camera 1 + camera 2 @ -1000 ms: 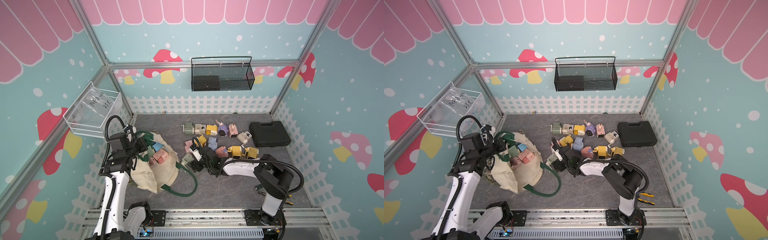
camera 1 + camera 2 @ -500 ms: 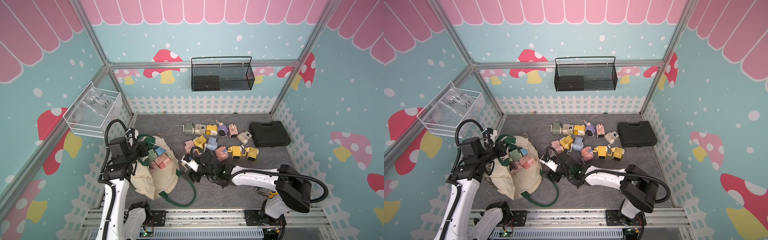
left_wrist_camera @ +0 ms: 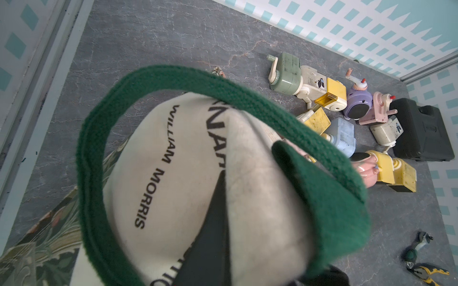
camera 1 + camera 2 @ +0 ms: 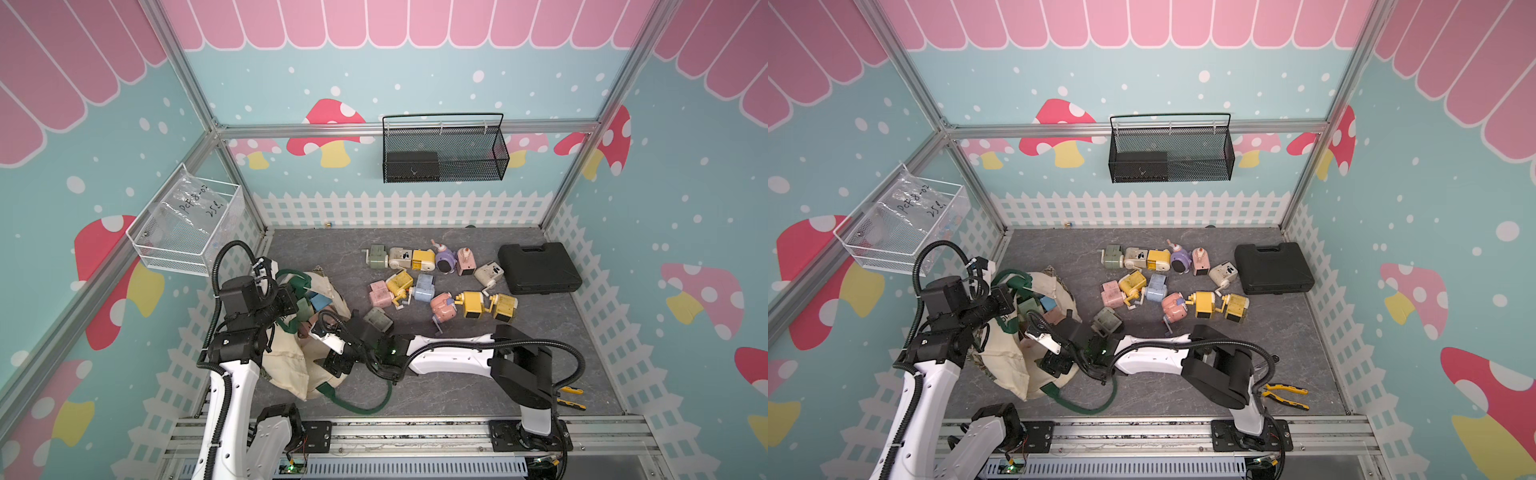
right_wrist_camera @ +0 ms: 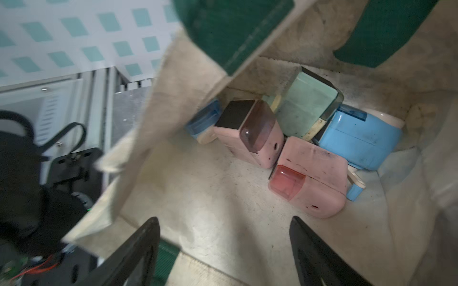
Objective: Take out the pencil sharpeners from the tote bags
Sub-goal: Pick up the pencil sharpener from the canvas bag.
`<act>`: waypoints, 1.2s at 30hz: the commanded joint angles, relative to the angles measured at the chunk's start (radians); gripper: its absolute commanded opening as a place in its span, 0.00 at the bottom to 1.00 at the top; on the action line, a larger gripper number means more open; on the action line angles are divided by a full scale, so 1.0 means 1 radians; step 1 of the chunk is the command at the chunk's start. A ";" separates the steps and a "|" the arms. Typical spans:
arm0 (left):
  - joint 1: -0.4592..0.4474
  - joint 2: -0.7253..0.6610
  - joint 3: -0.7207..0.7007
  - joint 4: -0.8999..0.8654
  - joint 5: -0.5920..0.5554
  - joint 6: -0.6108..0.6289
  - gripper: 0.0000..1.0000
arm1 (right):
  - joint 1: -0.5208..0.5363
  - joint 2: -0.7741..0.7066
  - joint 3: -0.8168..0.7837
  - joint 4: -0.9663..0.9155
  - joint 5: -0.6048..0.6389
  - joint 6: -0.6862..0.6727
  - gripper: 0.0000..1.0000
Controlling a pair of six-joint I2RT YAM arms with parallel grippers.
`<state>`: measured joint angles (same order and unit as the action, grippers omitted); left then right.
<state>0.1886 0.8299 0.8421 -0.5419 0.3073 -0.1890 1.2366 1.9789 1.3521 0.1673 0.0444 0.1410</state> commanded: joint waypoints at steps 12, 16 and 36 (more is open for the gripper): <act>-0.044 -0.033 0.003 0.018 -0.056 0.023 0.00 | -0.029 0.319 0.386 -0.282 0.410 0.073 0.95; -0.044 -0.031 0.008 0.015 -0.057 0.023 0.00 | -0.039 0.371 0.446 -0.296 0.409 0.056 0.97; -0.043 0.008 0.029 0.016 -0.034 0.023 0.00 | -0.103 0.448 0.312 0.138 0.182 0.080 1.00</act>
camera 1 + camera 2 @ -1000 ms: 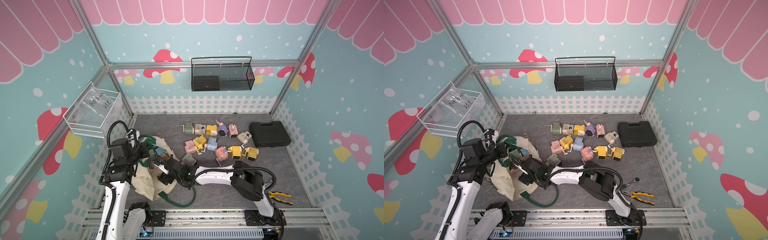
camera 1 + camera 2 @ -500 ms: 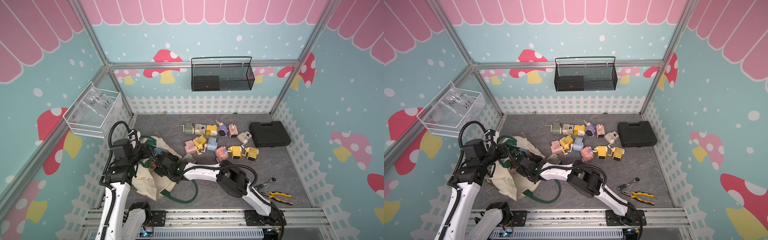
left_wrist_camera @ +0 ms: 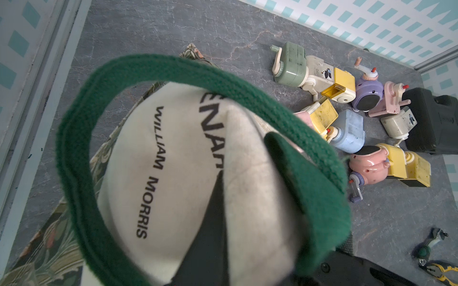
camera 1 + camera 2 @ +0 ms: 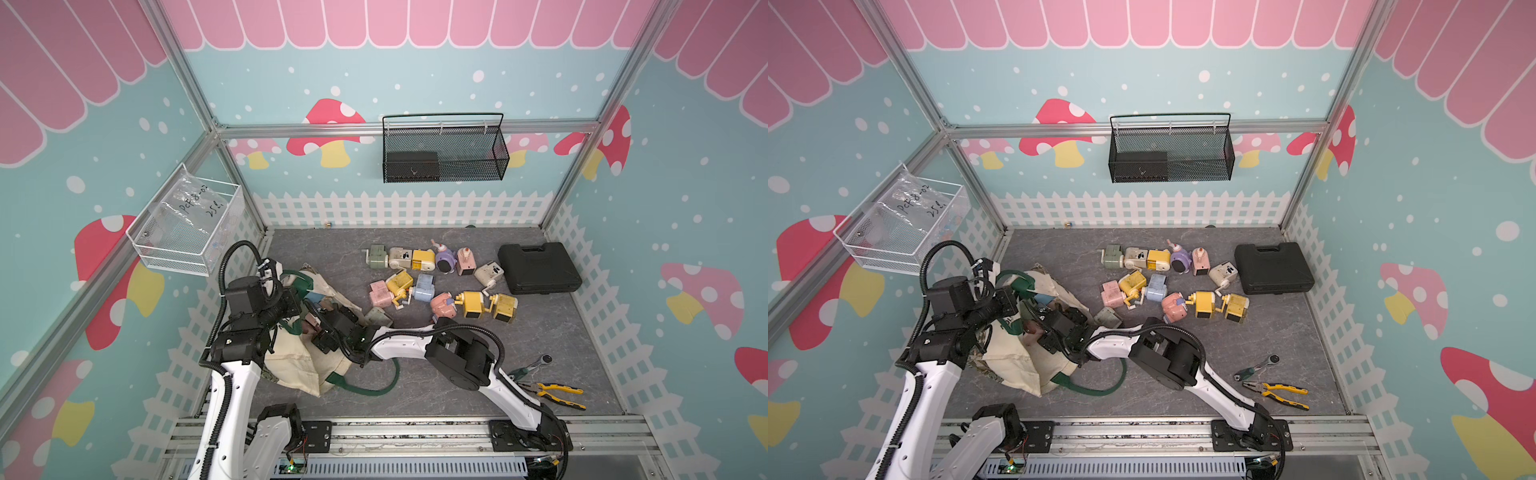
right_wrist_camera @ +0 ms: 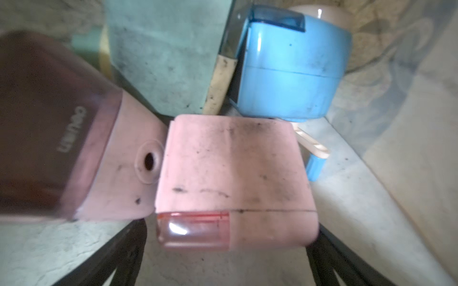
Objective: Take out the pencil sharpeners from the tote bags
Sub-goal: Pick up the pencil sharpener from the canvas bag.
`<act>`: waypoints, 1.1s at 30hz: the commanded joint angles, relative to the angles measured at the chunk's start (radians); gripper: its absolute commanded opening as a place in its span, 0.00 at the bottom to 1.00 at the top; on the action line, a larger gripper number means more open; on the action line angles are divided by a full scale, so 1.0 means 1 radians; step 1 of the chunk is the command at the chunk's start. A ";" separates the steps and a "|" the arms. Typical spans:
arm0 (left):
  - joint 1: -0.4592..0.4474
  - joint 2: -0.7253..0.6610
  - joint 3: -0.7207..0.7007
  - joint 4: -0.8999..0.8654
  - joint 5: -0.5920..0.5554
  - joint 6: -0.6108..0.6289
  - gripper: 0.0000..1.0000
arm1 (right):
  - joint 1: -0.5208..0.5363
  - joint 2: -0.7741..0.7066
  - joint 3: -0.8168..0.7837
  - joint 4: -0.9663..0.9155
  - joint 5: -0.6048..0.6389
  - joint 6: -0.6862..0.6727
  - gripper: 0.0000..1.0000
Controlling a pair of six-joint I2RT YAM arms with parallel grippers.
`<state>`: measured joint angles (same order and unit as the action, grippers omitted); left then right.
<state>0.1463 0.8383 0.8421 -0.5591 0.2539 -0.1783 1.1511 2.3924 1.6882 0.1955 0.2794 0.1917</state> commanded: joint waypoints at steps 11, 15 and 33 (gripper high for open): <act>-0.003 0.013 0.029 0.045 0.044 0.013 0.00 | -0.040 0.167 0.056 0.213 -0.094 0.100 0.96; -0.004 0.016 0.023 0.047 0.049 0.011 0.00 | -0.046 0.170 0.044 0.275 -0.137 0.079 0.91; -0.013 0.031 0.026 0.036 0.037 0.022 0.00 | -0.047 0.043 -0.118 0.463 -0.210 0.028 0.66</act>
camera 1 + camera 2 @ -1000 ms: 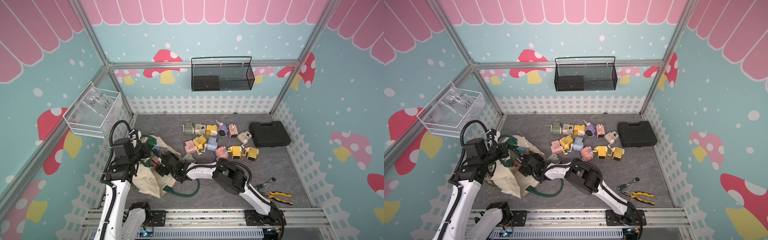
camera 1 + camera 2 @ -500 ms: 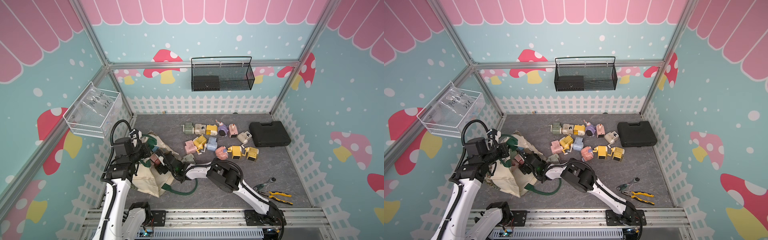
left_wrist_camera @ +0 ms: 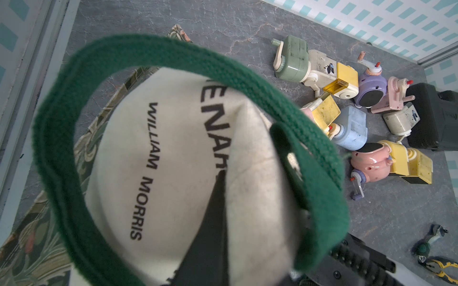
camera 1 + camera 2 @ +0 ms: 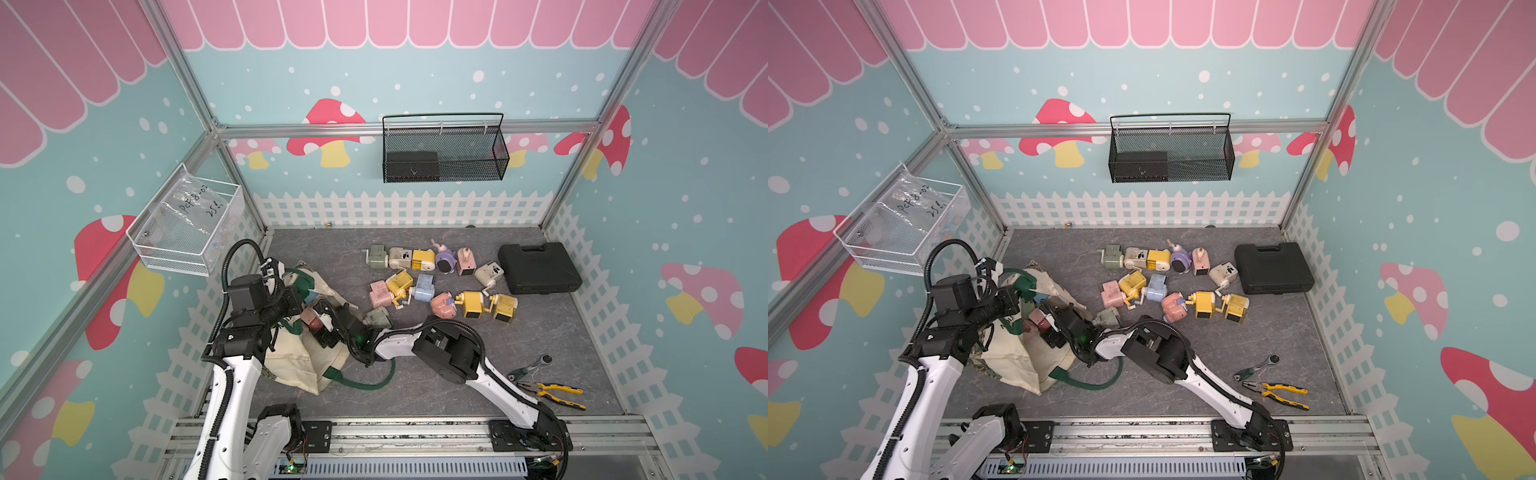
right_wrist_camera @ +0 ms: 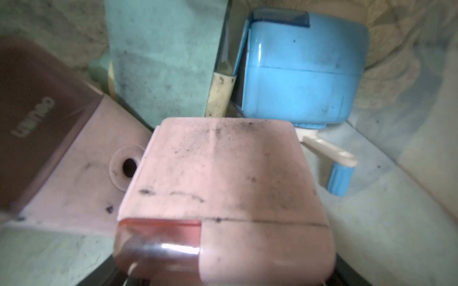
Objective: Take out the pencil sharpeners from the tote bags
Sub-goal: Pick up the pencil sharpener from the canvas bag.
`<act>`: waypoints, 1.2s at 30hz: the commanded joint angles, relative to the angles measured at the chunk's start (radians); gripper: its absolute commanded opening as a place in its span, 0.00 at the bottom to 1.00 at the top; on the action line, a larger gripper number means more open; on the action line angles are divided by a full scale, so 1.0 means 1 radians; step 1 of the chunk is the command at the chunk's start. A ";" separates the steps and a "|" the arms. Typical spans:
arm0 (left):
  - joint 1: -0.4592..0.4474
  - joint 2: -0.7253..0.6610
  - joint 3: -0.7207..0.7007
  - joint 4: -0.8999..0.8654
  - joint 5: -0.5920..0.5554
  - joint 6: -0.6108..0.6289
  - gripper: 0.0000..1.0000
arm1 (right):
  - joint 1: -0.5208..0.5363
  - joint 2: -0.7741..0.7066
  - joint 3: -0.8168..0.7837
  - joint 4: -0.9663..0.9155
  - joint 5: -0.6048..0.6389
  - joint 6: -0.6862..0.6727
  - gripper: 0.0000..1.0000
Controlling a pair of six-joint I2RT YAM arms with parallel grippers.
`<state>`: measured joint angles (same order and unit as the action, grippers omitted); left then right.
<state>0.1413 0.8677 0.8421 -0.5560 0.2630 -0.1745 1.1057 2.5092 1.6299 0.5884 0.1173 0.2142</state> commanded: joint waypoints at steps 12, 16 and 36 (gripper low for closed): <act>-0.007 -0.007 0.023 0.030 0.010 0.020 0.00 | 0.029 -0.347 -0.381 0.164 -0.087 0.017 0.63; -0.006 -0.008 0.025 0.028 0.004 0.020 0.00 | 0.040 -0.415 -0.457 0.163 -0.094 0.022 0.63; -0.006 -0.016 0.032 0.008 -0.095 0.018 0.00 | 0.069 -0.548 -0.548 -0.002 -0.211 -0.102 0.62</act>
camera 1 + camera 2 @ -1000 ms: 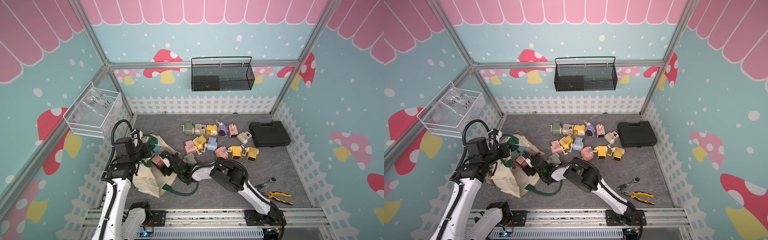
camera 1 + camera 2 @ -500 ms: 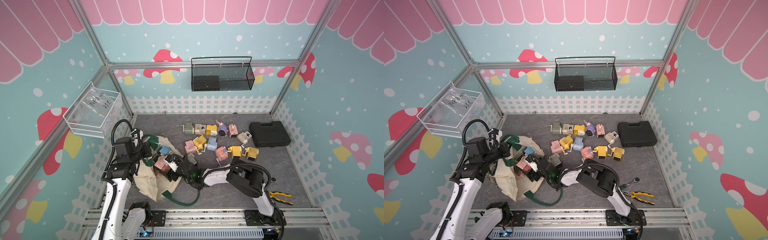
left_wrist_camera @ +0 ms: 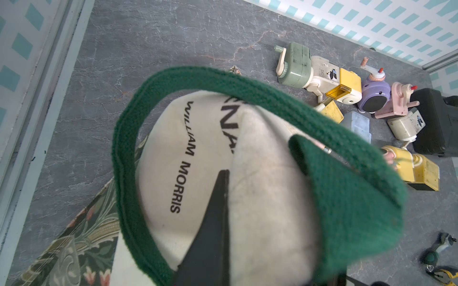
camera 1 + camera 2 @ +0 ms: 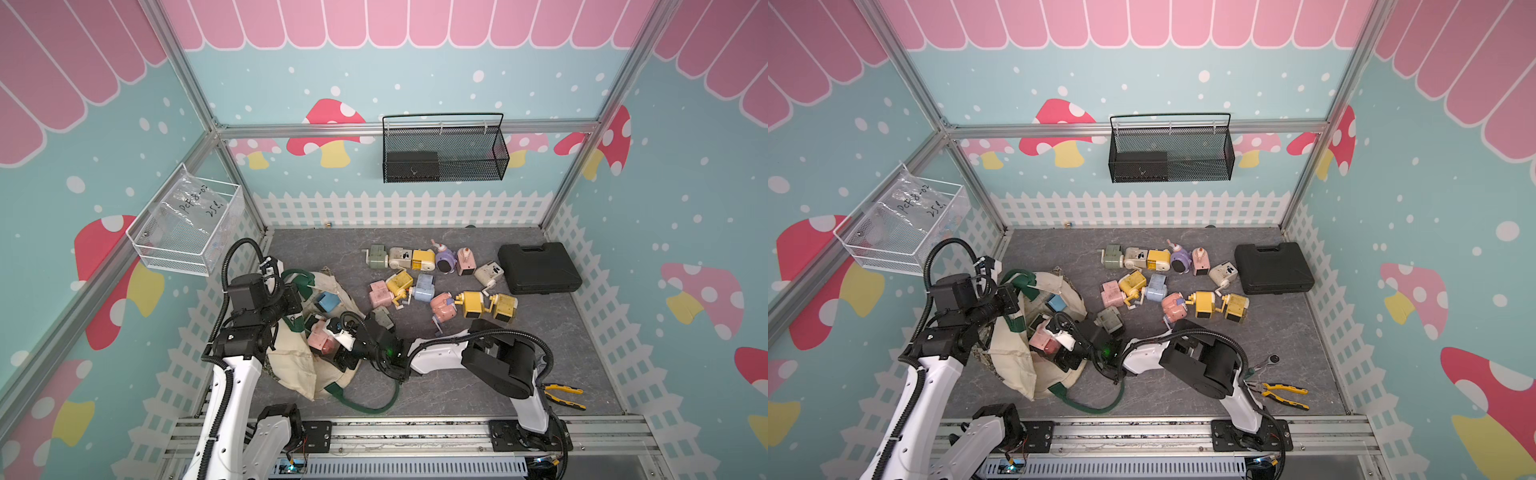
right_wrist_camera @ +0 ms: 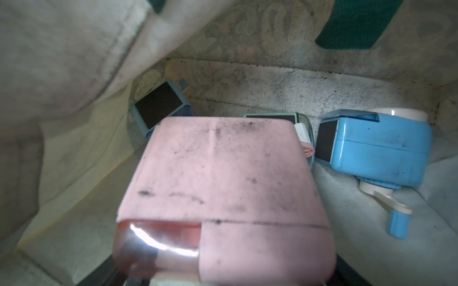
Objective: Take out the pencil sharpeners from the tote bags
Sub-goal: Pick up the pencil sharpener from the canvas bag.
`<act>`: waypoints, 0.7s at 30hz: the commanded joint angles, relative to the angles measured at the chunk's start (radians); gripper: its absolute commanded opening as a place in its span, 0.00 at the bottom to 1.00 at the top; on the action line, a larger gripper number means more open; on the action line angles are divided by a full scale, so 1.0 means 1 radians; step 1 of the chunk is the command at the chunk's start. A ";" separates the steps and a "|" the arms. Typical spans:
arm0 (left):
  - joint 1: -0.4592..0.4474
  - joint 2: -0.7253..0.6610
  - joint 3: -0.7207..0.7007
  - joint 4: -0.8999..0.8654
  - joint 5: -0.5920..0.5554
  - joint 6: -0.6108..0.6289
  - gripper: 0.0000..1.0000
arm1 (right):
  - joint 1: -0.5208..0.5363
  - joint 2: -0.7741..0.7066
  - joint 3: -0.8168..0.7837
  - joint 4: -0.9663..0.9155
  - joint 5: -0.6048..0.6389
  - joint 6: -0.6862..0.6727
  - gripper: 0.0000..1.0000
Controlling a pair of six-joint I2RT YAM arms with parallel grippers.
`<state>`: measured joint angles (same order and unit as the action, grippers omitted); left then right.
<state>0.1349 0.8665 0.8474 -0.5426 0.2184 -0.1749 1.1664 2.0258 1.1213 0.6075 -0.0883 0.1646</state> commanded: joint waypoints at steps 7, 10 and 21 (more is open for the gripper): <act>0.007 -0.004 0.038 -0.025 -0.107 0.012 0.00 | 0.006 -0.246 -0.156 -0.061 -0.020 -0.084 0.62; 0.011 -0.009 0.038 -0.025 -0.109 0.011 0.00 | 0.006 -0.326 -0.194 -0.086 -0.027 -0.086 0.62; 0.012 -0.024 0.030 -0.028 -0.115 0.009 0.00 | -0.056 -0.596 -0.307 -0.217 0.076 -0.093 0.64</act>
<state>0.1371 0.8600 0.8536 -0.5560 0.1303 -0.1749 1.1503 1.4918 0.8463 0.4282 -0.0605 0.0864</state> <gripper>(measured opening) 0.045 0.812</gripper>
